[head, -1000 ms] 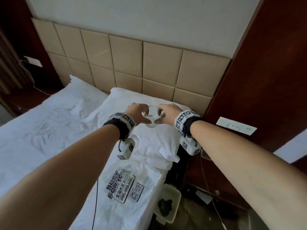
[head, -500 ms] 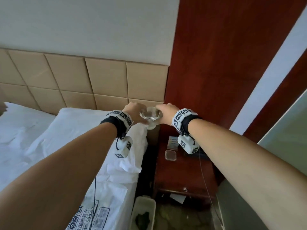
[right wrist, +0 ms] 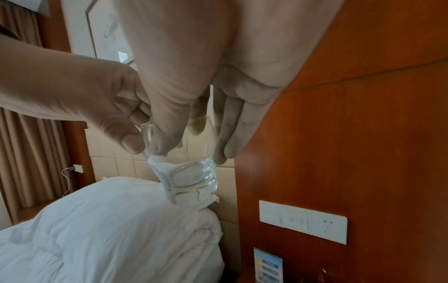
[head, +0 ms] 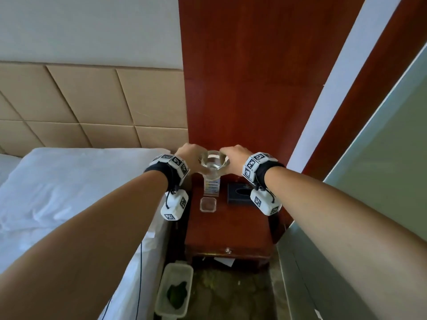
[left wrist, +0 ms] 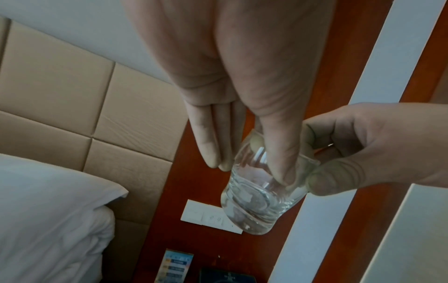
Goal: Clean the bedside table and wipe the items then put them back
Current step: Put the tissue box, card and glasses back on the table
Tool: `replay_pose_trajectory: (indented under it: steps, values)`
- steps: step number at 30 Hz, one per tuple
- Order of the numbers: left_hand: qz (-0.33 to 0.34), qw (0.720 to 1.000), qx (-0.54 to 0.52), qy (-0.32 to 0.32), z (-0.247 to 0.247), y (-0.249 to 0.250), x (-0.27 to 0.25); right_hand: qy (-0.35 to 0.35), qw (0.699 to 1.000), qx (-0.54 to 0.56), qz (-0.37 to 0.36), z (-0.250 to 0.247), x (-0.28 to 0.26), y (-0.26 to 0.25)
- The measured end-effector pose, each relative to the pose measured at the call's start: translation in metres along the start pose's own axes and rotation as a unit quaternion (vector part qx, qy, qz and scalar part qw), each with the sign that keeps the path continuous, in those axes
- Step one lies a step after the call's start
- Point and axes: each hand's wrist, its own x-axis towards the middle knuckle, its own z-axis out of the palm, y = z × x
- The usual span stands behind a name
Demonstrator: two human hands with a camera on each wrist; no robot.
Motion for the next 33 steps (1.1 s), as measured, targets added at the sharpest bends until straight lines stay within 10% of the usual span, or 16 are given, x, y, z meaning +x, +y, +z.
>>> replay_pose_trajectory:
  steps: [22,33]
  values:
    - [0.103,0.959,0.064,-0.258,0.199,-0.015,0.200,-0.154,0.977,0.061,0.134,0.156,0.123,0.169]
    - [0.054,0.944,0.054,-0.321,0.288,-0.045,0.256,-0.164,0.970,0.074,0.167,0.245,0.172,0.210]
